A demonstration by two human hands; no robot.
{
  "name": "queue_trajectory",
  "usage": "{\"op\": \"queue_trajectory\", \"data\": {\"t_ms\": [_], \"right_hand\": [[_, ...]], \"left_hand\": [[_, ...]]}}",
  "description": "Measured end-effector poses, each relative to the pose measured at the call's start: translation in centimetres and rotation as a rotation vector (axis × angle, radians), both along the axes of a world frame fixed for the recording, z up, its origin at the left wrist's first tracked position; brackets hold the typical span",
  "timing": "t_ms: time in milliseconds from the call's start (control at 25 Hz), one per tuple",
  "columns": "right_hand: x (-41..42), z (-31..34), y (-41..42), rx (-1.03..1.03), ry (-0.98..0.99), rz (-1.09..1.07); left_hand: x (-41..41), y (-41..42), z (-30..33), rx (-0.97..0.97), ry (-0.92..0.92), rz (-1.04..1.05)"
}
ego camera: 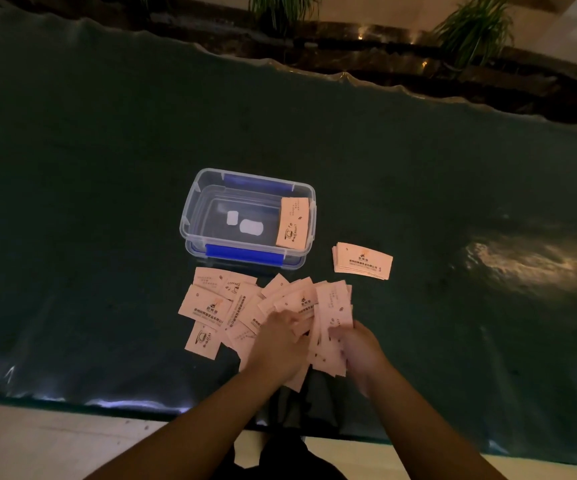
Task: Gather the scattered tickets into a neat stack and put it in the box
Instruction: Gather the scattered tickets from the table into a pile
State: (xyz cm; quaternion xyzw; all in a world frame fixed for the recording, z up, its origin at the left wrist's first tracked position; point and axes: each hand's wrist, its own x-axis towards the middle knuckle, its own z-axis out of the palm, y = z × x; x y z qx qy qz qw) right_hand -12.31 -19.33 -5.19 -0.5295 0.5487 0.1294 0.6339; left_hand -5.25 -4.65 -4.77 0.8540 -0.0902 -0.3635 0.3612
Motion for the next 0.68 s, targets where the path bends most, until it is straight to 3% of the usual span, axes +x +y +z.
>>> {"op": "queue_trajectory", "data": {"t_ms": [80,120,400,560,680], "right_hand": [[-0.1,0.5,-0.8,-0.005,-0.014,0.007],[0.1,0.7,-1.4,-0.073,-0.005,0.112],[5.6,2.9,-5.0,-0.524,0.039,1.204],[8.8,2.4,-4.3,-0.628,-0.007,1.387],[9.9,1.8,-3.6,-0.573,0.002,1.389]], "left_hand": [[1.6,1.0,-0.3,0.128,-0.170,-0.018],[2.4,1.4,-0.3,0.169,-0.223,-0.019],[4.3,2.9,-1.4,0.303,-0.371,-0.123],[4.8,2.8,-1.5,0.431,-0.397,-0.273],[3.5,3.5,-2.4,0.467,-0.385,-0.304]]}}
